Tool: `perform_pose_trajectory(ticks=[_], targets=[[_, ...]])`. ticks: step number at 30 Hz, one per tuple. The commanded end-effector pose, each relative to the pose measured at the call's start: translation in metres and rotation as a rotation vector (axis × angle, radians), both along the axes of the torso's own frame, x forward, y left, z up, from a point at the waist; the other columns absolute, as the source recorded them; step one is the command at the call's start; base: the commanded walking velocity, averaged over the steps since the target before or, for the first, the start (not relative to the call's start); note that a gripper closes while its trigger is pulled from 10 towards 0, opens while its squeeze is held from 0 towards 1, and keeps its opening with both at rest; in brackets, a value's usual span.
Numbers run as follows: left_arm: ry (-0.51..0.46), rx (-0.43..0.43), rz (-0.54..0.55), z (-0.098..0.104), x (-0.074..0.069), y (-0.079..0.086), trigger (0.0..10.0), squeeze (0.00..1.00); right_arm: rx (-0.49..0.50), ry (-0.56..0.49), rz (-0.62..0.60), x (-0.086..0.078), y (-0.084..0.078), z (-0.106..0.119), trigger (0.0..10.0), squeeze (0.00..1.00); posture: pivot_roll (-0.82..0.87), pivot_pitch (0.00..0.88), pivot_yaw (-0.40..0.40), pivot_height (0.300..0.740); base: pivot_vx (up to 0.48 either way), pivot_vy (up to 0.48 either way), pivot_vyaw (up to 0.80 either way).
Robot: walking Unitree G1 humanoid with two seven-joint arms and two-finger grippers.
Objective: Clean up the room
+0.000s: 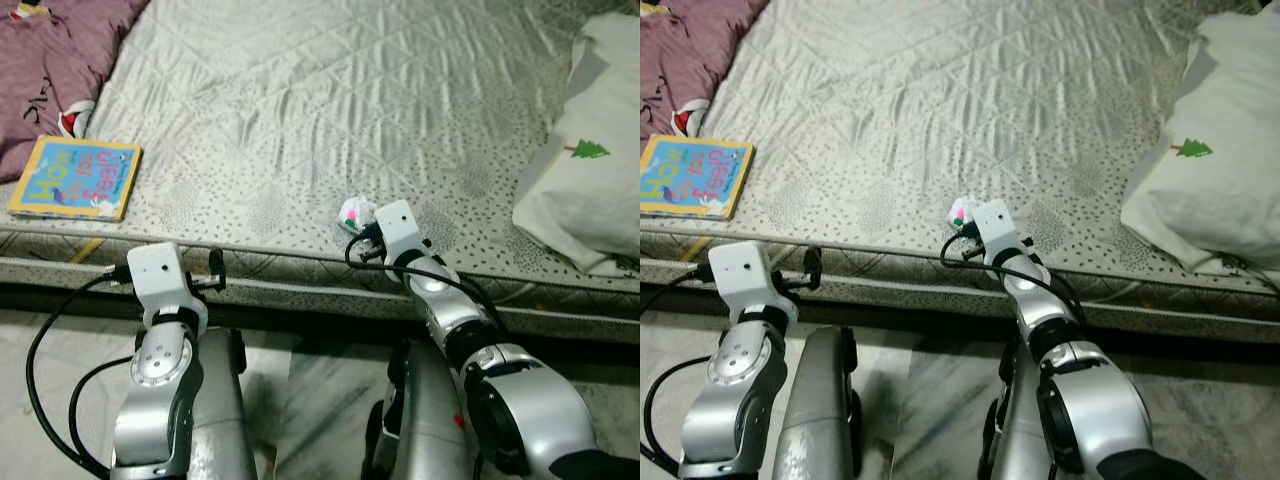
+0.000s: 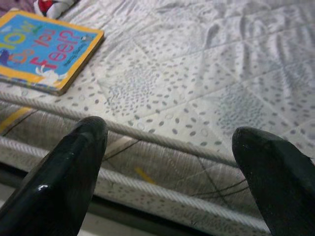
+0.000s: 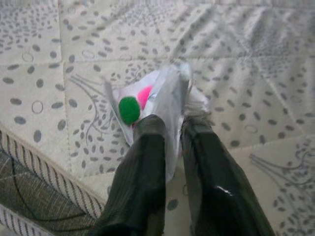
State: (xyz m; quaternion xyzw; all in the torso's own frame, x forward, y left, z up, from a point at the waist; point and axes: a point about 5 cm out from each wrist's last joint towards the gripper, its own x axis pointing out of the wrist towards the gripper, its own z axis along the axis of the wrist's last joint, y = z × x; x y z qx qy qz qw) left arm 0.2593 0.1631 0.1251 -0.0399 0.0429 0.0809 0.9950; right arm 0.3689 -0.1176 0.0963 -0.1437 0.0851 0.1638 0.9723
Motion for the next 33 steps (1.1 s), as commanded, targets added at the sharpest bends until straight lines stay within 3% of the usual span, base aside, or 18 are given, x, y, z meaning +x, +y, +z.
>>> perform_pose_trajectory(ticks=[1,11,12,13,14,27,33], targets=[[0.012,-0.006,0.010,-0.004,0.001,0.002,10.0,0.00,0.006,0.014,0.003,-0.001,0.000,-0.003,0.0,0.00,0.09,0.126,-0.034,0.556,0.000,0.000,0.00],[-0.008,-0.010,0.004,-0.003,0.008,0.002,10.0,0.00,0.022,0.012,0.022,-0.002,0.004,-0.003,0.2,0.00,0.09,0.098,-0.029,0.556,0.000,0.000,0.00],[-0.009,-0.011,0.003,-0.003,0.008,0.002,10.0,0.00,0.031,0.014,0.028,-0.003,0.005,-0.004,4.7,0.00,0.09,0.101,-0.029,0.556,0.000,0.000,0.00],[-0.009,-0.011,0.002,-0.004,0.007,0.002,10.0,0.00,0.036,0.014,0.033,-0.003,0.006,-0.004,9.7,0.07,0.09,0.103,-0.029,0.556,0.000,0.000,0.00],[-0.008,-0.011,0.002,-0.004,0.006,0.002,10.0,0.00,0.041,0.015,0.036,-0.004,0.006,-0.005,10.0,1.00,0.09,0.104,-0.029,0.556,0.000,0.000,0.00],[0.016,-0.012,0.000,-0.007,-0.007,0.002,10.0,0.00,0.096,-0.013,0.014,-0.007,0.009,-0.007,10.0,1.00,0.11,0.171,-0.016,0.556,0.000,0.000,0.00],[0.026,0.000,-0.027,-0.006,-0.020,-0.001,10.0,0.00,0.132,-0.014,-0.020,-0.009,0.009,-0.010,10.0,1.00,0.13,0.223,-0.007,0.556,0.000,0.000,0.00]])
